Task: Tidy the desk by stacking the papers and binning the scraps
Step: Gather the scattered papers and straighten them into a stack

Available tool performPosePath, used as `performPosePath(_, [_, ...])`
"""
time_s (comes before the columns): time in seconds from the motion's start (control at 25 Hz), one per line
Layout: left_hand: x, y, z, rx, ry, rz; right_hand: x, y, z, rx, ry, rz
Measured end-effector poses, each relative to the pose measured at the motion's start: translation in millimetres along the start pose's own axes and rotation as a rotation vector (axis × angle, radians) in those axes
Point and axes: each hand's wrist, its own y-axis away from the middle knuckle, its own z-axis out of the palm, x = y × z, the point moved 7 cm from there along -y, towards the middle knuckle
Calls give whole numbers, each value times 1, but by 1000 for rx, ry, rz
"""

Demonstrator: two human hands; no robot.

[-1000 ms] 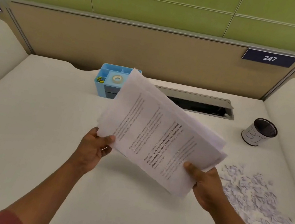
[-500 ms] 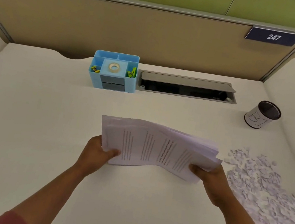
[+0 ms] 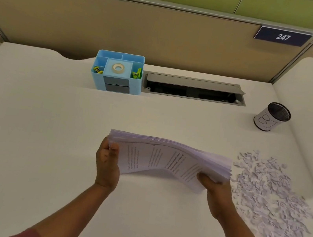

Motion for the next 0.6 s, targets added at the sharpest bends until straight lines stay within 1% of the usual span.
performPosePath(0.08, [6, 1, -2, 32, -39, 37, 1, -1, -7, 57, 27, 25])
performPosePath(0.16, [4, 0, -5, -7, -142, 45, 3, -1, -11, 48, 94, 57])
performPosePath(0.24, [-2, -1, -5, -86, -267, -12, 4, 2, -10, 17, 150, 72])
performPosePath(0.32, [-7, -4, -8, -109, -358, -76, 2, 4, -6, 0, 162, 79])
performPosePath(0.36, [-4, -6, -8, -107, -383, -70, -1, 4, -5, 0, 167, 72])
performPosePath(0.44, [4, -9, -9, -95, -389, -36, -9, 1, -4, 5, 165, 51])
performPosePath(0.6, [10, -10, -13, -83, -309, -22, -9, -4, 0, -60, 130, 42])
